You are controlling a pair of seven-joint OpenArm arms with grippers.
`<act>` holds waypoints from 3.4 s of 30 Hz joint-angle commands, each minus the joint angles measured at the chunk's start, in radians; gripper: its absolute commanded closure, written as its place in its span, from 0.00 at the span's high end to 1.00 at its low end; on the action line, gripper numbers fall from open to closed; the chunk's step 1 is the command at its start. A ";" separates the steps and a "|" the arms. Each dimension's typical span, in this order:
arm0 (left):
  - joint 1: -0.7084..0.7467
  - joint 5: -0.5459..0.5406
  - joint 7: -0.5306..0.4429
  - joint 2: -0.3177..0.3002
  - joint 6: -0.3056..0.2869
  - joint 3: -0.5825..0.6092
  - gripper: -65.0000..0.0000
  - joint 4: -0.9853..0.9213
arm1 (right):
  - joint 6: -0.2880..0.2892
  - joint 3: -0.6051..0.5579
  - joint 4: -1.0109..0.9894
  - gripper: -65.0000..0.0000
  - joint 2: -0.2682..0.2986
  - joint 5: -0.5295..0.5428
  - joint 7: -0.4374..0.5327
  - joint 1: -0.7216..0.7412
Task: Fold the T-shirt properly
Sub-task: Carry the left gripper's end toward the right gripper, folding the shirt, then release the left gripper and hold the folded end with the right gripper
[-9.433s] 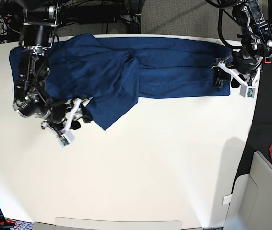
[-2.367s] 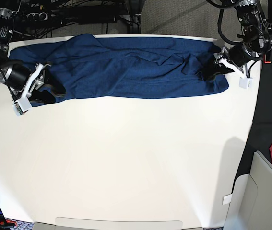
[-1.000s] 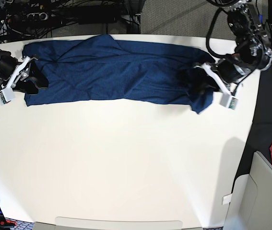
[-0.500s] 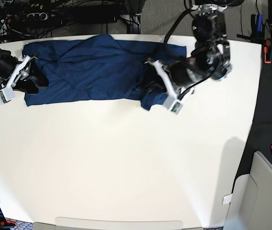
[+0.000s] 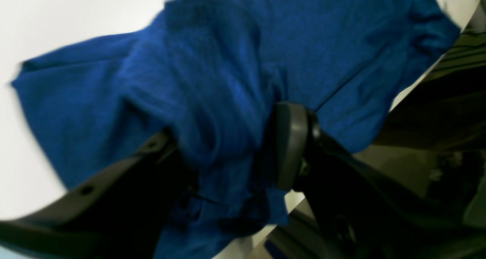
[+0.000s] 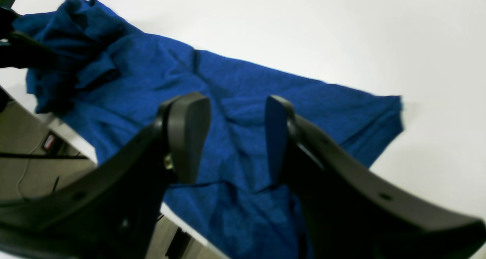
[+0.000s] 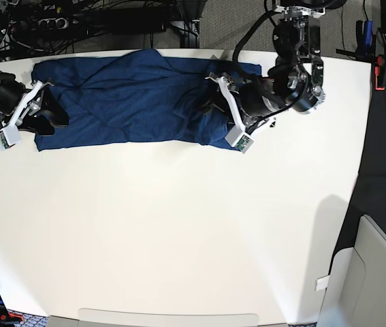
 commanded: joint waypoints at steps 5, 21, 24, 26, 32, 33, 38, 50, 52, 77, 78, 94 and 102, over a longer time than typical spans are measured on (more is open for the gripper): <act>-0.012 -0.134 0.011 -0.005 -0.006 -0.021 0.41 0.057 | 0.006 0.006 0.014 0.39 0.017 0.021 0.022 0.030; 0.049 -0.048 -0.122 -0.114 -0.003 -0.142 0.39 -0.046 | 0.006 0.008 0.014 0.39 0.017 0.024 0.022 0.028; 0.056 -0.006 -0.168 -0.120 -0.003 -0.090 0.36 -0.104 | 0.006 0.008 0.014 0.39 0.017 0.024 0.022 0.030; 0.057 0.000 -0.182 -0.137 -0.003 -0.050 0.34 -0.118 | 0.006 0.008 0.014 0.39 0.017 0.026 0.022 0.030; 0.083 0.000 -0.180 -0.144 -0.003 0.067 0.32 -0.081 | 0.006 0.008 0.014 0.39 0.017 0.027 0.022 0.025; 0.089 -0.002 -0.180 -0.144 -0.003 0.076 0.32 -0.060 | 0.006 0.008 0.014 0.39 0.017 0.027 0.022 0.025; 0.106 -0.002 -0.180 -0.144 -0.003 0.136 0.32 -0.006 | 0.006 0.008 0.014 0.39 0.017 0.027 0.022 0.022; 0.102 -0.005 -0.182 -0.101 -0.003 0.177 0.32 -0.005 | 0.006 0.005 0.014 0.39 0.014 0.022 0.022 0.027; 0.100 0.000 -0.182 -0.068 -0.003 0.214 0.32 -0.005 | 0.006 0.005 0.013 0.39 0.000 0.019 0.022 0.028; -0.027 0.121 -0.256 -0.058 -0.003 0.279 0.32 -0.129 | 0.006 0.008 0.014 0.39 -0.003 0.019 0.022 0.030; -0.038 0.121 -0.254 -0.042 -0.003 0.285 0.32 -0.127 | 0.006 0.008 0.014 0.39 -0.005 0.019 0.022 0.030; -0.081 0.121 -0.249 -0.005 -0.003 0.239 0.32 -0.078 | 0.006 0.037 0.016 0.39 0.023 -0.013 0.022 -0.002; 0.059 0.116 -0.254 -0.206 -0.003 0.056 0.32 0.061 | 0.006 0.089 0.007 0.42 0.051 -0.232 0.021 -0.002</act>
